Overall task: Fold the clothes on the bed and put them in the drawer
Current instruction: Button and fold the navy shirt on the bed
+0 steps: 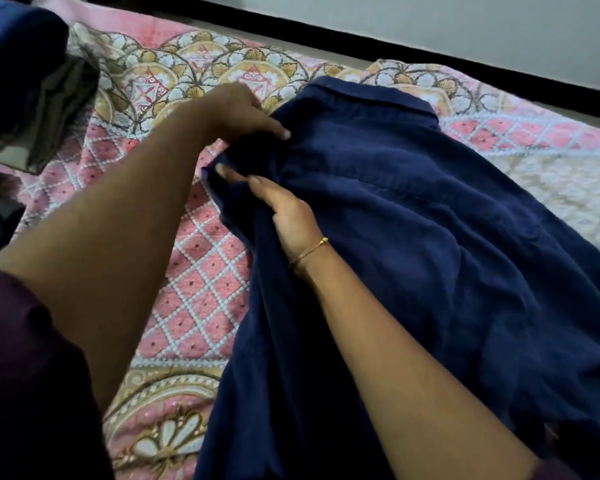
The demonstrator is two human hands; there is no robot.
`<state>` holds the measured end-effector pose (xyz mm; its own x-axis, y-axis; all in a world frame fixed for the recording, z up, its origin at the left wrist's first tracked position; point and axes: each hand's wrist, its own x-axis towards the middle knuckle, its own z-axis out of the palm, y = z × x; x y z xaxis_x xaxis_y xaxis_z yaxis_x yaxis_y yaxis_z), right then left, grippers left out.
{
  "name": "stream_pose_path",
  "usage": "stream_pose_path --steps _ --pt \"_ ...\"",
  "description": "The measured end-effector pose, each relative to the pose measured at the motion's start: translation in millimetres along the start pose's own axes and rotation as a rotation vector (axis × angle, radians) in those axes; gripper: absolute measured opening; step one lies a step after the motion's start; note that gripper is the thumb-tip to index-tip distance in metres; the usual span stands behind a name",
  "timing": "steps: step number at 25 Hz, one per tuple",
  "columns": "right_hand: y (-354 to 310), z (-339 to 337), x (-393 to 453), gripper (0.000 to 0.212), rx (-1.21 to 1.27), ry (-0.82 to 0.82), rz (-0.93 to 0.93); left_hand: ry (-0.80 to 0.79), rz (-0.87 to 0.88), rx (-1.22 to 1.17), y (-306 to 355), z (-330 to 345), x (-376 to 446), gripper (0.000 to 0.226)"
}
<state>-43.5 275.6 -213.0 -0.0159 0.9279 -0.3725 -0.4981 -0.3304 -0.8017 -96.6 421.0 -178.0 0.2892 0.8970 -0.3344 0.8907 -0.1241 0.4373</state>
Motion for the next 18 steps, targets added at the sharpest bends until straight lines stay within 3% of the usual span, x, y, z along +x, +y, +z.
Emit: stream_pose_path --steps 3,5,9,12,16,18 --pt "-1.1 15.1 16.3 0.029 -0.016 -0.053 -0.078 0.166 0.021 0.406 -0.9 -12.0 14.8 0.036" --pt "0.3 23.6 26.8 0.022 0.009 -0.042 -0.096 0.226 -0.020 0.517 -1.3 -13.2 19.4 0.037" --pt "8.8 1.9 29.3 0.032 0.174 0.103 0.016 0.274 0.056 0.632 7.5 0.7 24.1 0.033" --pt "18.9 -20.2 27.5 0.043 0.190 0.231 0.088 0.352 0.030 0.388 5.4 12.5 23.5 0.036" --pt "28.6 -22.0 43.1 0.039 0.094 0.332 0.038 0.670 -0.193 -0.245 -26.3 20.1 -6.8 0.041" --pt "30.9 -25.1 47.5 0.038 0.044 0.358 0.011 0.772 -0.242 -0.356 -43.1 31.9 -34.1 0.039"
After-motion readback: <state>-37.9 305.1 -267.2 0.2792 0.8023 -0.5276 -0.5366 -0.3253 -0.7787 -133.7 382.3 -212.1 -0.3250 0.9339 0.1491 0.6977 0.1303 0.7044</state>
